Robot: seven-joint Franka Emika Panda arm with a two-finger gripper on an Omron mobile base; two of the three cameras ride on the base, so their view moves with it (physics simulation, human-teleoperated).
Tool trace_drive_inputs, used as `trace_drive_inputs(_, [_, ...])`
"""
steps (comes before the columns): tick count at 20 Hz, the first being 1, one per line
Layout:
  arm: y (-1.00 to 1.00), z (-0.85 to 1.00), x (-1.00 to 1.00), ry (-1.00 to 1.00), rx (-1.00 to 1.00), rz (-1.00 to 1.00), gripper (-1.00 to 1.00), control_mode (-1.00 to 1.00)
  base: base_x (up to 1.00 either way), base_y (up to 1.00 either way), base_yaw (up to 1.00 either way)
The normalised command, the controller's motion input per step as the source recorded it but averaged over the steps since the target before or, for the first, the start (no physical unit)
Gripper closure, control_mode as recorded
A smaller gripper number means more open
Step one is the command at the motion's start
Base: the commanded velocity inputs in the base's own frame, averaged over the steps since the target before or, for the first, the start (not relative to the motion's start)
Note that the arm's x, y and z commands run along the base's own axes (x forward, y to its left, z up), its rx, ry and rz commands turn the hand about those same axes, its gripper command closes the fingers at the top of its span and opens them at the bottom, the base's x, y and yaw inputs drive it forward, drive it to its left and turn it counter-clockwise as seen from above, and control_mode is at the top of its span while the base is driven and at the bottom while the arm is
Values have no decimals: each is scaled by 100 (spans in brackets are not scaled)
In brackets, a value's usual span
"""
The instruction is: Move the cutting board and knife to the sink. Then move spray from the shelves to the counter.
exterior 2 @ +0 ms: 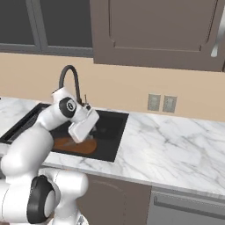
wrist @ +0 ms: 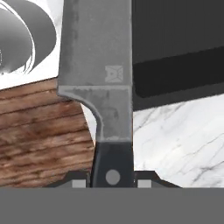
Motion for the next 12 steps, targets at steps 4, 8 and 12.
trace_drive_inputs(4, [-4, -5, 75, 12, 25, 46, 100, -100, 0, 0, 0])
trace_drive_inputs(8, [7, -3, 74, 6, 29, 24, 100, -100, 0, 0, 0])
trace_drive_inputs(12, [63, -30, 52, 9, 19, 1, 100, -100, 0, 0, 0])
